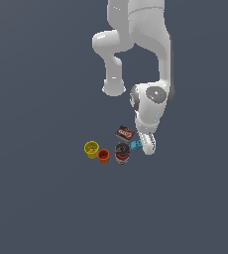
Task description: Pick up a designated object from a clutter of objects.
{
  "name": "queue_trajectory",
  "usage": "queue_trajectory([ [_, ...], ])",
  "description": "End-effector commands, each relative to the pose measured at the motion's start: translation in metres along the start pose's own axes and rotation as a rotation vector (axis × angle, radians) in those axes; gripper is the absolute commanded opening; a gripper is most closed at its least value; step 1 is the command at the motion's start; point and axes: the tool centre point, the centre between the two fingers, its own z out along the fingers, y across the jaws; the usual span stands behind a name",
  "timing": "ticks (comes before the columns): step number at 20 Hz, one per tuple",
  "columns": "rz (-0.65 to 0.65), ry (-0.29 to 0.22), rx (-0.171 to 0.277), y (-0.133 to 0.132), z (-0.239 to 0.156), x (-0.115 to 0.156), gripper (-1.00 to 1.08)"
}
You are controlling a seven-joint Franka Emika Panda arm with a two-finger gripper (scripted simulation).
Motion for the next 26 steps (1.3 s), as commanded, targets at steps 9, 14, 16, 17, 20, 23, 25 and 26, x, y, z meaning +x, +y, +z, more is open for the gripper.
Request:
queue_trajectory([
  [9,0.004,0.000,-0.001,0.000,0.037,0.000,1.00],
  [14,0.003,0.001,0.000,0.000,0.038,0.000,-1.00],
  [16,0.003,0.001,0.000,0.000,0.038,0.000,-1.00],
  [17,0.003,0.001,0.000,0.000,0.038,0.000,-1.00],
  [20,0.003,0.001,0.000,0.000,0.038,0.000,-1.00],
  [23,0.003,0.001,0.000,0.000,0.038,0.000,-1.00],
  [25,0.003,0.001,0.000,0.000,0.037,0.001,-1.00],
  [26,0.003,0.001,0.000,0.000,0.036,0.002,-1.00],
])
